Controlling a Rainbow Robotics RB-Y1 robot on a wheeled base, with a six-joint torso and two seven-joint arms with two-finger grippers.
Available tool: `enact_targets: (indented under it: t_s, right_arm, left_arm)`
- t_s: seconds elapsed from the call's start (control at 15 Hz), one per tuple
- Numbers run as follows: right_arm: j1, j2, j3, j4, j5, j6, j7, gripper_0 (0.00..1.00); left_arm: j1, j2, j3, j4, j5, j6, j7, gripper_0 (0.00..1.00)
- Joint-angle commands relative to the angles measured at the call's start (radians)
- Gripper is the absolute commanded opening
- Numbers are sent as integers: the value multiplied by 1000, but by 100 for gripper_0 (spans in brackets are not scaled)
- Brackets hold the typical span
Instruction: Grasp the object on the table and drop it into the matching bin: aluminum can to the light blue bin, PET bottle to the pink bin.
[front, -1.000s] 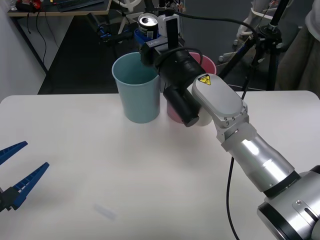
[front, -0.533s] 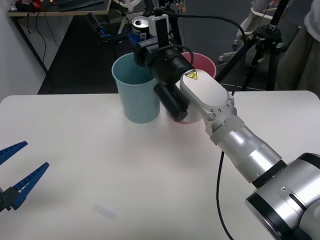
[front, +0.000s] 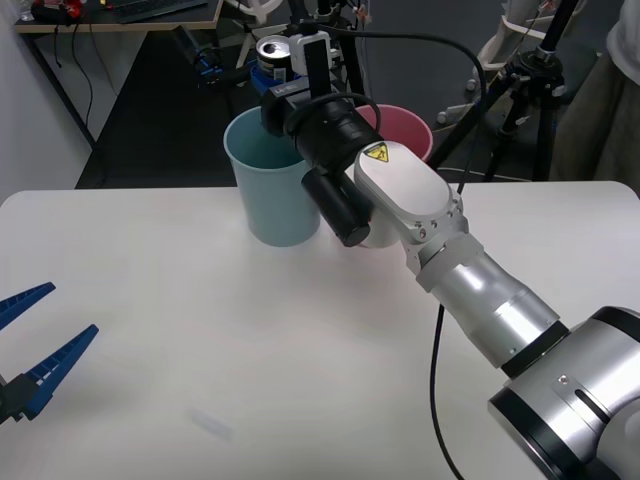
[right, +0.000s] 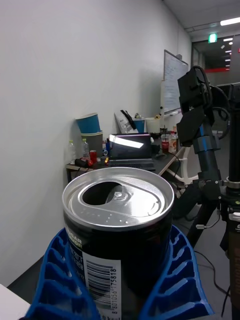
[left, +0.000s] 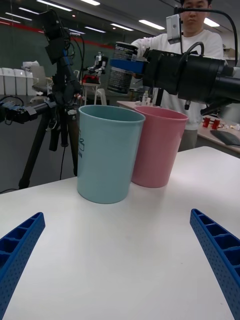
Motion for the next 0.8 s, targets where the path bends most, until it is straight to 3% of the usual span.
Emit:
enact_targets:
  t_s: [0.07, 0.8]
  right_arm:
    - [1, -1, 0, 0, 18, 5, -2, 100]
    - [1, 0, 0, -2, 23, 5, -4, 100]
  left_arm:
    - [0, 0, 0, 0, 0, 0, 0, 100]
    - [0, 0, 0, 0, 0, 0, 0, 100]
